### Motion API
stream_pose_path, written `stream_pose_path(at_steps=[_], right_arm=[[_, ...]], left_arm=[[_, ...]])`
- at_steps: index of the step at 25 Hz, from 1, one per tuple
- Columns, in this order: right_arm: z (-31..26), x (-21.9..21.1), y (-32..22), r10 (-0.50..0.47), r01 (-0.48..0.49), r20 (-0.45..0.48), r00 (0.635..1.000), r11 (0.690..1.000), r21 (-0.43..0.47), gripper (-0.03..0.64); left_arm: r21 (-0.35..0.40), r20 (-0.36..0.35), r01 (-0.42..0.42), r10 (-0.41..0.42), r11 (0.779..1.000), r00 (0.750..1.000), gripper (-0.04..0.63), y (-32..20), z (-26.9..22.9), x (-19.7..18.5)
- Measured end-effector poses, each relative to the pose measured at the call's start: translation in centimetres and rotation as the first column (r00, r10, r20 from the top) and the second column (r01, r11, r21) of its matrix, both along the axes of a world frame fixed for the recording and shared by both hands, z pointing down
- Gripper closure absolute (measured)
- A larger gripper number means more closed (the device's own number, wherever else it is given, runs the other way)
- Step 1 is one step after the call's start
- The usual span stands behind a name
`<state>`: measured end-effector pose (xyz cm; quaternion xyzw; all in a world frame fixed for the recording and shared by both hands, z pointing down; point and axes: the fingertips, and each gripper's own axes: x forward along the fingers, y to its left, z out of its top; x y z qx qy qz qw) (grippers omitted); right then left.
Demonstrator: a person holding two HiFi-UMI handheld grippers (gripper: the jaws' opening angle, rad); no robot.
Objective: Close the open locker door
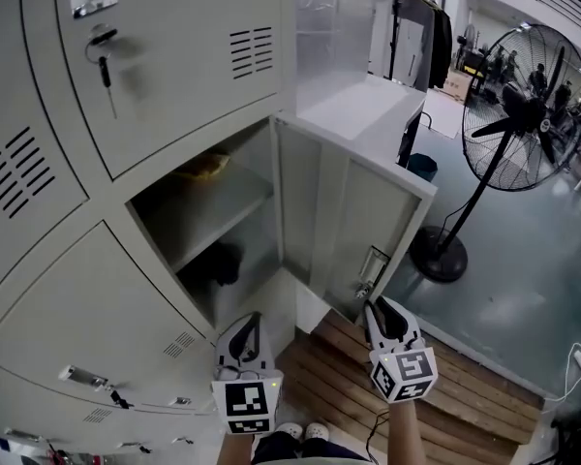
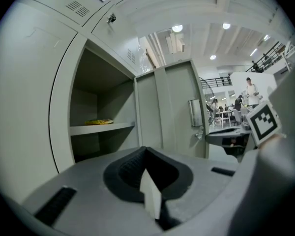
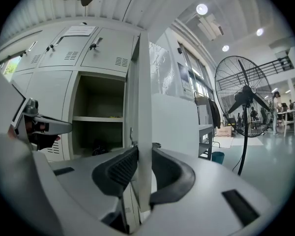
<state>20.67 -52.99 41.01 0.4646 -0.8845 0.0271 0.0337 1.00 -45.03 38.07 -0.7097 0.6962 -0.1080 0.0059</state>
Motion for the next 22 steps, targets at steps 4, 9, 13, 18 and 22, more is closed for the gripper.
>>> stream_pose_path(at_steps=[4, 9, 13, 18, 22], right_arm=[[-0.1, -0.9, 1.3, -0.032, 0.032, -0.011, 0.999, 0.999, 0.004, 0.517], [-0.1, -2.2, 3.1, -0.077, 0.078, -0.013, 0.997, 0.997, 0.010, 0.518], [-0.1, -3.3, 4.2, -0.112, 0.112, -0.005, 0.994, 0.994, 0.013, 0.518], [-0.2, -5.1, 5.6, -0.172, 0.172, -0.022, 0.985, 0.985, 0.021, 0.518], [-0.2, -6.3, 6.6, -0.198, 0.198, -0.022, 0.980, 0.980, 0.029, 0.517]], left_arm=[[0.001, 0.001, 0.017, -0.017, 1.000, 1.000, 0.597, 1.3, -0.1, -0.2], [0.005, 0.001, 0.052, -0.052, 0.999, 0.999, 0.597, 3.0, -0.2, -0.9], [0.013, 0.004, 0.089, -0.089, 0.996, 0.996, 0.598, 4.5, -0.4, -1.6], [0.016, 0.001, 0.149, -0.149, 0.989, 0.989, 0.597, 6.3, -0.5, -2.4], [0.014, 0.001, 0.196, -0.196, 0.980, 0.981, 0.598, 7.8, -0.4, -2.9]])
